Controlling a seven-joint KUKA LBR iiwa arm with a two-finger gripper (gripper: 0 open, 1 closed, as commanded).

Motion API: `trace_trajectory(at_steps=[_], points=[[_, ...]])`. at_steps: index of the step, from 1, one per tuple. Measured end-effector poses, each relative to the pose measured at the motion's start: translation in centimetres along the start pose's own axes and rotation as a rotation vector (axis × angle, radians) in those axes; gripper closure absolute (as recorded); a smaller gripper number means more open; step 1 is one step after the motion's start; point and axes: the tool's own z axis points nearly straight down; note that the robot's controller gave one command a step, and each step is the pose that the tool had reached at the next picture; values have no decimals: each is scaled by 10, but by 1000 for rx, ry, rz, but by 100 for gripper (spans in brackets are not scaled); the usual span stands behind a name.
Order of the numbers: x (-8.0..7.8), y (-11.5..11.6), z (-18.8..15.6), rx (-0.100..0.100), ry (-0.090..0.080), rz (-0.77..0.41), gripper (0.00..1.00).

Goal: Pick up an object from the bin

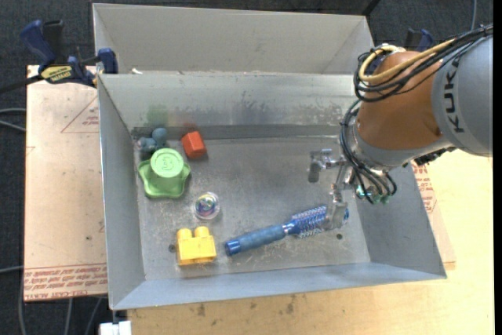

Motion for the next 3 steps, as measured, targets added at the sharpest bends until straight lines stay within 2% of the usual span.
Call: trace_trajectory(at_steps=[1, 2, 3], points=[[32, 7, 77, -1, 2, 17, 0], [29, 7, 73, 1, -5, 16, 100], [38, 13, -18, 2, -13, -34, 100]])
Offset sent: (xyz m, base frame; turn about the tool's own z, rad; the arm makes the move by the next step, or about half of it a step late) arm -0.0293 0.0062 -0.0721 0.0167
